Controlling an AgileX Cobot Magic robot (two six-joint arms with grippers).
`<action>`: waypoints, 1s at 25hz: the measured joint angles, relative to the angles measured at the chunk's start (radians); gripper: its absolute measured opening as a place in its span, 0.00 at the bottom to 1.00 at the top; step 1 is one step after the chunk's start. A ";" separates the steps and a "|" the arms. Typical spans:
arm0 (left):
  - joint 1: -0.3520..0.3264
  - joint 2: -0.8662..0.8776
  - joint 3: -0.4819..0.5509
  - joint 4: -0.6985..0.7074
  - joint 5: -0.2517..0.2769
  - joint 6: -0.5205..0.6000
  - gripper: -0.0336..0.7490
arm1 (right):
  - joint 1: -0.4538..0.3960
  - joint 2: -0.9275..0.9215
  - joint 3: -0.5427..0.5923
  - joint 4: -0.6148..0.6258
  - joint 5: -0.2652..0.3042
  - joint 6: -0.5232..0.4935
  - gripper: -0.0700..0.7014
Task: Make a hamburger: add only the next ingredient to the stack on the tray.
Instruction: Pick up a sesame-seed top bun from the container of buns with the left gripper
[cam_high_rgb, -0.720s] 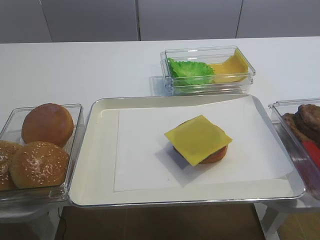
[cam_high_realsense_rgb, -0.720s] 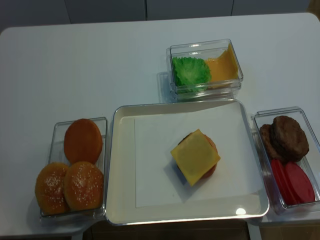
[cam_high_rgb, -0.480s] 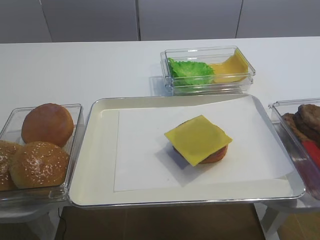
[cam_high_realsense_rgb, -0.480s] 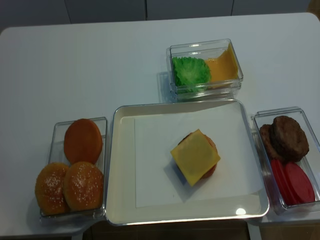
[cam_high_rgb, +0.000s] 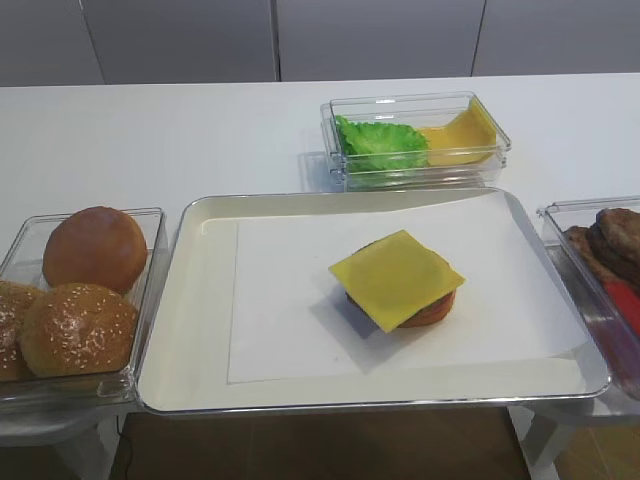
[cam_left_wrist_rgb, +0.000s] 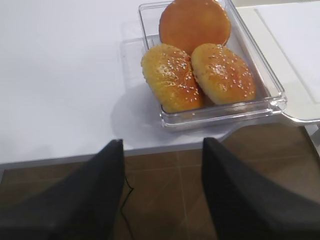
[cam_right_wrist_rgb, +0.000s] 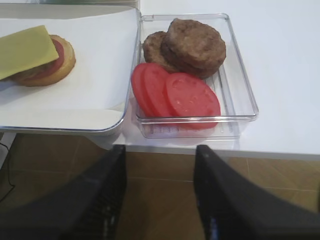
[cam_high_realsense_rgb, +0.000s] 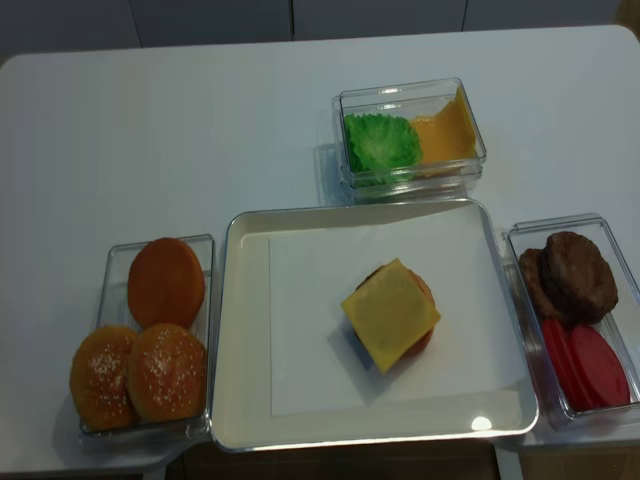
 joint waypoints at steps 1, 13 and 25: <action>0.000 0.000 -0.004 -0.002 0.000 -0.002 0.53 | 0.000 0.000 0.000 0.000 0.000 0.000 0.52; 0.000 0.256 -0.103 -0.023 0.002 -0.109 0.72 | 0.000 0.000 0.000 0.000 0.000 0.000 0.49; 0.000 0.644 -0.153 -0.087 -0.118 -0.135 0.72 | 0.000 0.000 0.000 0.000 0.000 0.000 0.36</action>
